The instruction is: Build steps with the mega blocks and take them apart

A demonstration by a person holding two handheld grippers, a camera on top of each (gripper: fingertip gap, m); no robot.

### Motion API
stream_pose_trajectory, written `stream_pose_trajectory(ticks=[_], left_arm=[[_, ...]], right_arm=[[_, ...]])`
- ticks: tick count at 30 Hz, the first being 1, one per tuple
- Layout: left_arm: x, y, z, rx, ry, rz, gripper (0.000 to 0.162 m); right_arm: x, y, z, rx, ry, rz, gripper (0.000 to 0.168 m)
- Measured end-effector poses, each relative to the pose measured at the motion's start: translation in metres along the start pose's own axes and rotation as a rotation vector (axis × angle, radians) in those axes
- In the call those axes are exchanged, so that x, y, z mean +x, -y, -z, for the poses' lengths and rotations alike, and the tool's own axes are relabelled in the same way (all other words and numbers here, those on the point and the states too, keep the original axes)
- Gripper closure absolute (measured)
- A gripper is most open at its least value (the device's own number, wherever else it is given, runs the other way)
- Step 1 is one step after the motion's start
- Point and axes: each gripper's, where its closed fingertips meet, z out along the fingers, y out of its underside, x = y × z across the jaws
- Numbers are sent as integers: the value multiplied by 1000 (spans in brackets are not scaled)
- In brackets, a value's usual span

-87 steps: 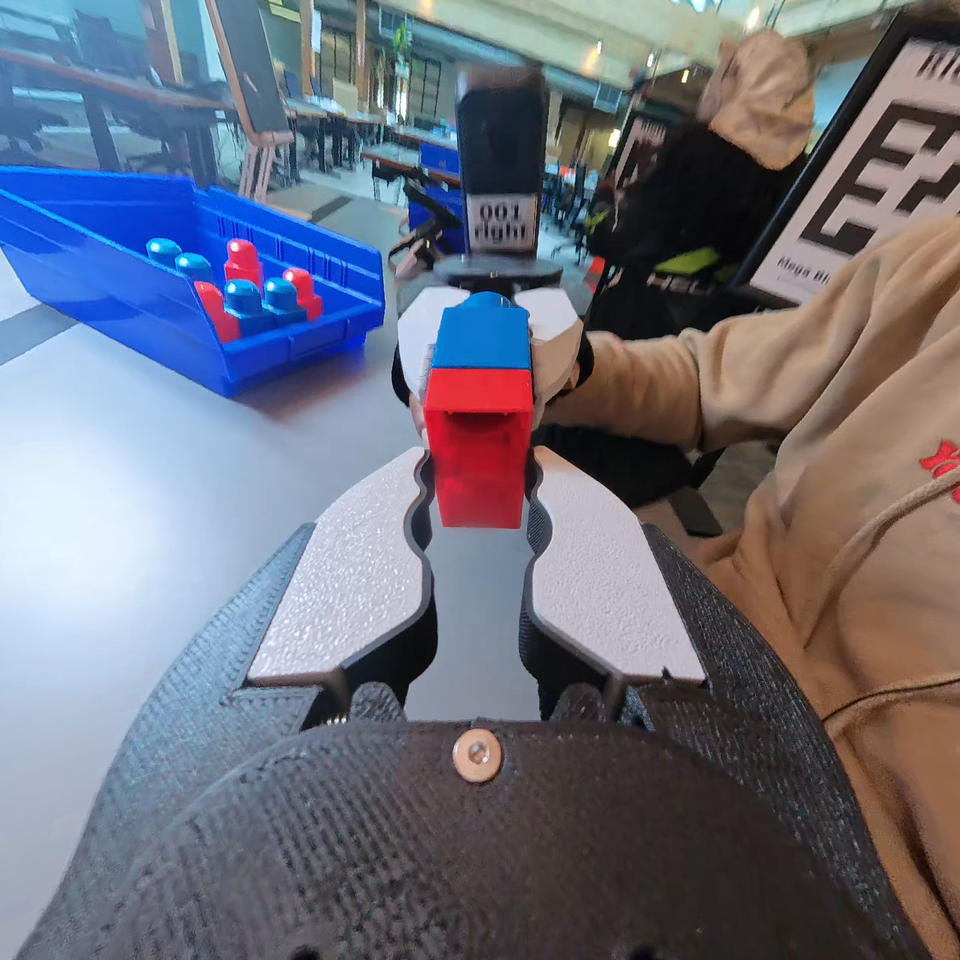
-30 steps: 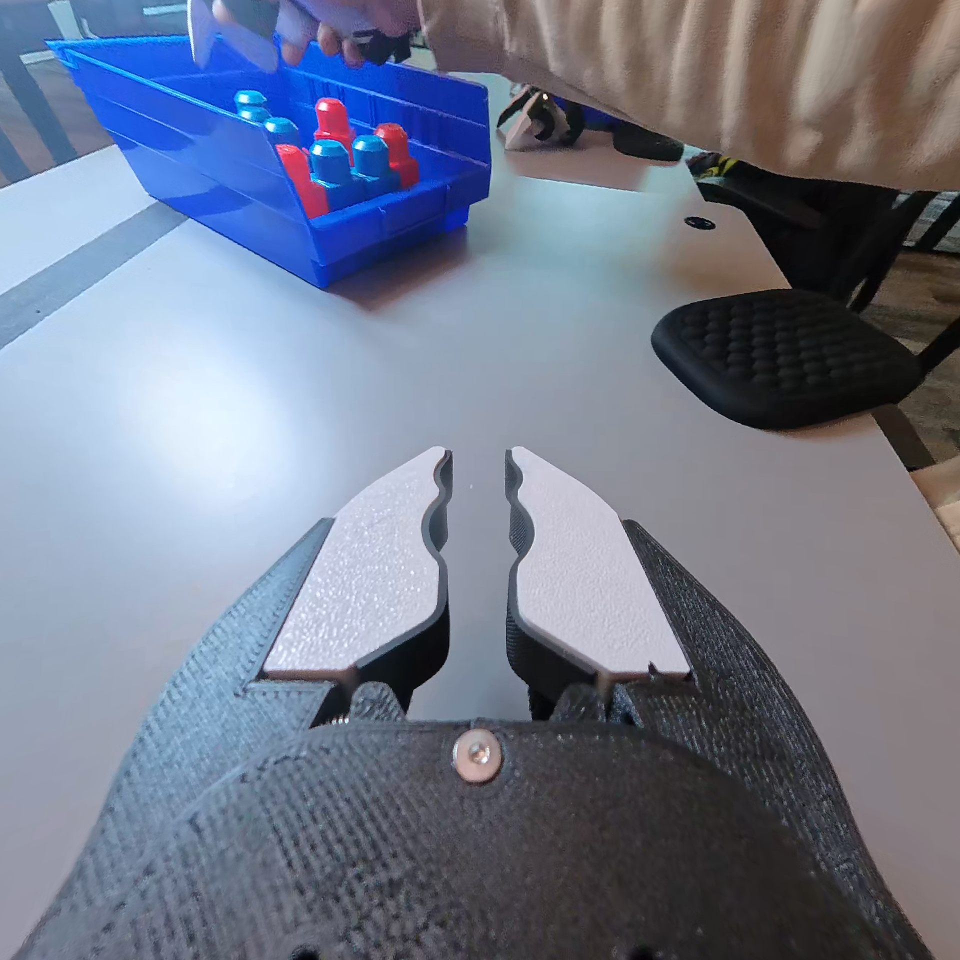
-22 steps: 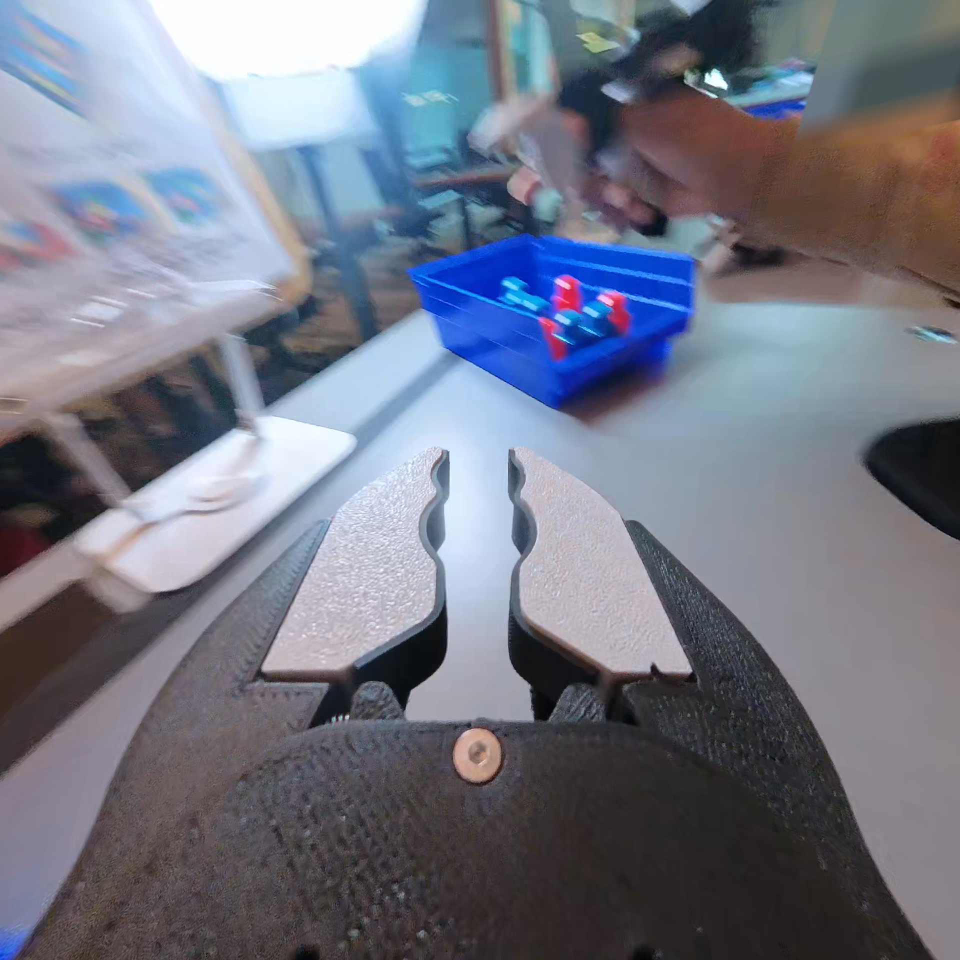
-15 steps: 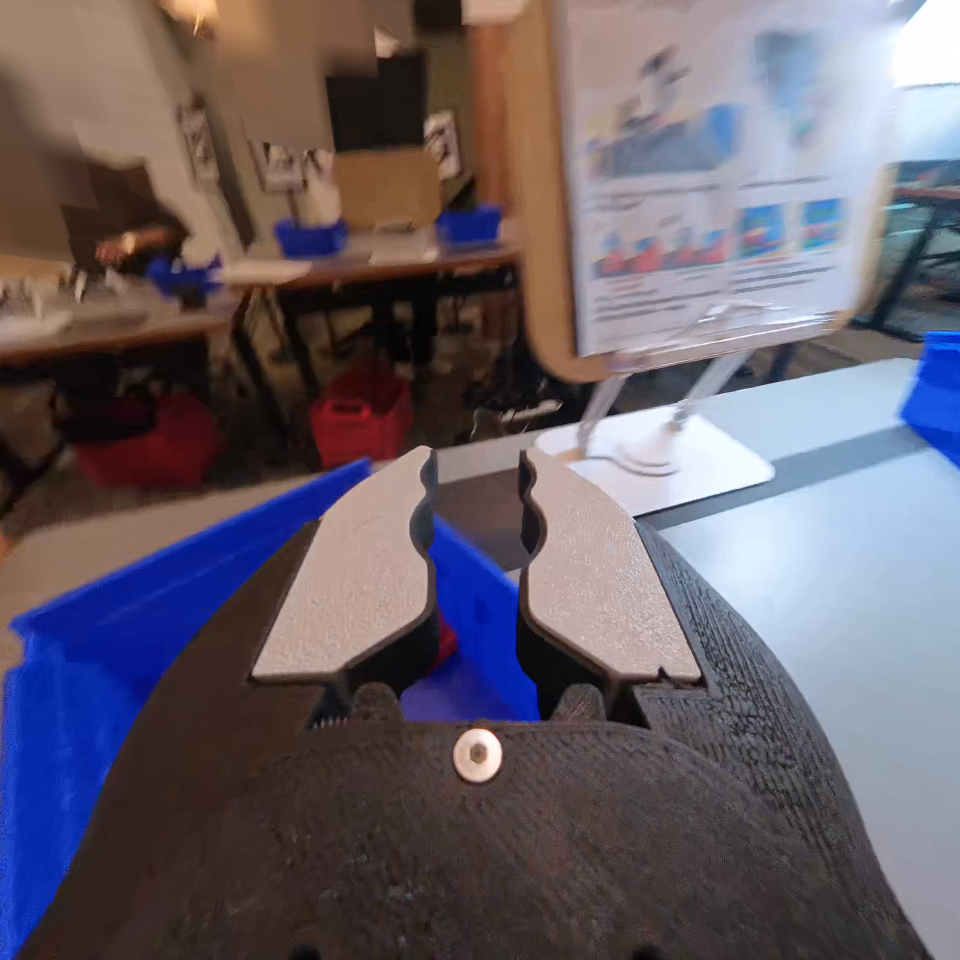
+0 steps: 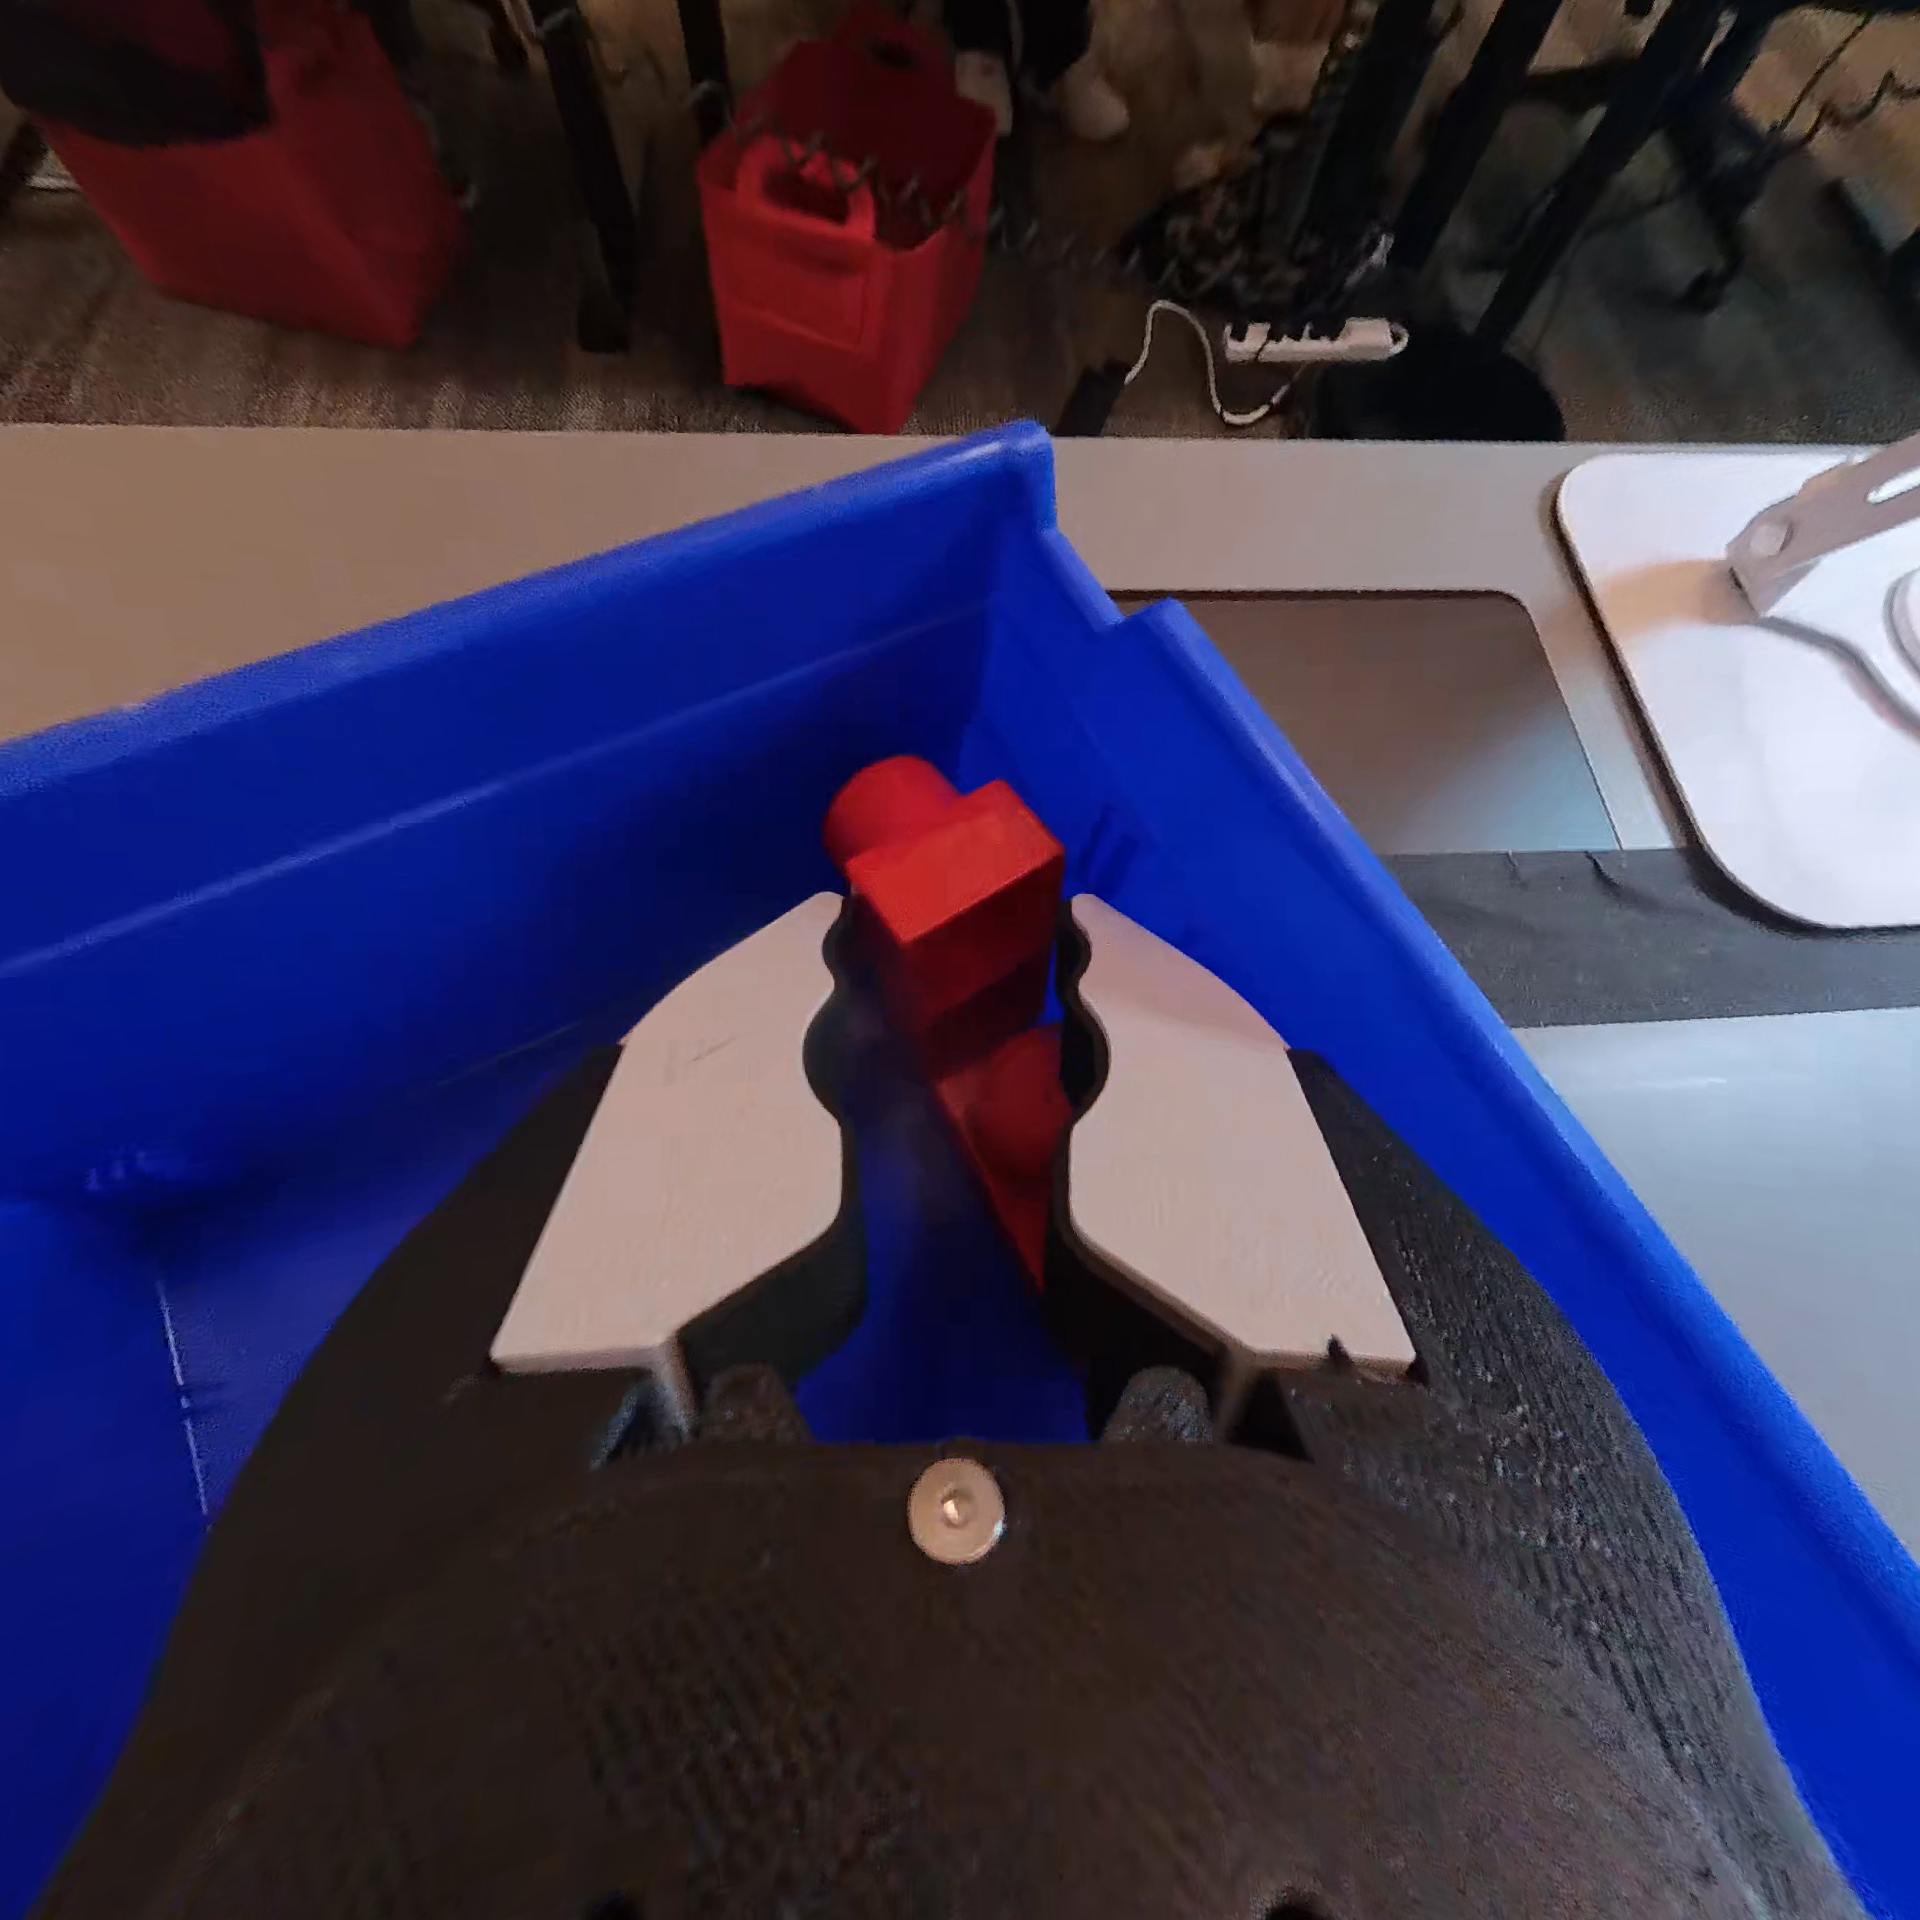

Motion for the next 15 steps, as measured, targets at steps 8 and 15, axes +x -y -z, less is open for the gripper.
stream_pose_trajectory(ticks=[8,15], left_arm=[[-5,45,58,219,-8,-55,126],[153,70,230,626,-632,-101,126]], right_arm=[[2,-3,3,9,7,58,146],[-12,5,5,102,157,8,131]])
